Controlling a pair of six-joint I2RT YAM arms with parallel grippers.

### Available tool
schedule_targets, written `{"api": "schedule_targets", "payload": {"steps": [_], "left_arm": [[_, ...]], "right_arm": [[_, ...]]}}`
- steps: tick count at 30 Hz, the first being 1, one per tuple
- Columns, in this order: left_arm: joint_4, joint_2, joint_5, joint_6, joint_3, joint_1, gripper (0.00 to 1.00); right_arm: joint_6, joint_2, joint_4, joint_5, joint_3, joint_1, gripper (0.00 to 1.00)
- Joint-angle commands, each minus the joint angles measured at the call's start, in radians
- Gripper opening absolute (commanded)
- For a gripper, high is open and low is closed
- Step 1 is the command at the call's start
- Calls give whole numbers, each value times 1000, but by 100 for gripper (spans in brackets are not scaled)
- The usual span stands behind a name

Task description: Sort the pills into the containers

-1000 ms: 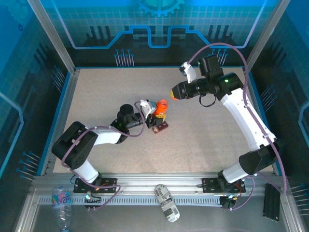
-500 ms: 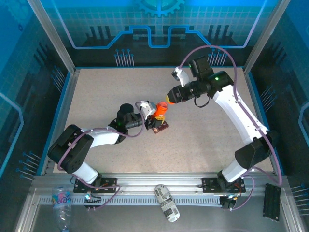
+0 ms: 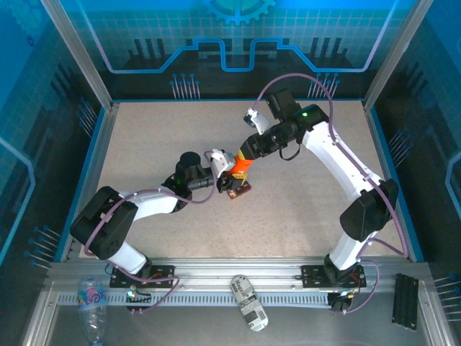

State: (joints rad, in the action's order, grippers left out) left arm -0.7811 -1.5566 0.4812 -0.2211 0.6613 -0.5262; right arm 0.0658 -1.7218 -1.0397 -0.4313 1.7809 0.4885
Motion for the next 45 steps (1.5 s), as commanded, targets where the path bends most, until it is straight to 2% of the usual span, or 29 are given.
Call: {"api": "schedule_targets", "payload": {"steps": [1, 16, 23, 28, 33, 41, 45], "left_arm": [[-1, 30, 35, -32, 27, 3, 0], [21, 54, 66, -81, 16, 2, 0], [16, 87, 82, -89, 8, 3, 0], [29, 92, 92, -87, 22, 3, 0], [45, 95, 84, -88, 39, 2, 0], [98, 111, 17, -107, 60, -4, 0], [112, 113, -1, -113, 64, -6, 0]], "right_arm": [[-17, -19, -25, -29, 36, 12, 30], [-71, -68, -72, -14, 70, 1, 31], [-157, -93, -118, -124, 53, -35, 32], [-148, -106, -119, -164, 49, -32, 32], [-51, -115, -70, -166, 18, -12, 32], [198, -99, 72, -52, -80, 39, 32], [312, -72, 160, -41, -127, 60, 32]]}}
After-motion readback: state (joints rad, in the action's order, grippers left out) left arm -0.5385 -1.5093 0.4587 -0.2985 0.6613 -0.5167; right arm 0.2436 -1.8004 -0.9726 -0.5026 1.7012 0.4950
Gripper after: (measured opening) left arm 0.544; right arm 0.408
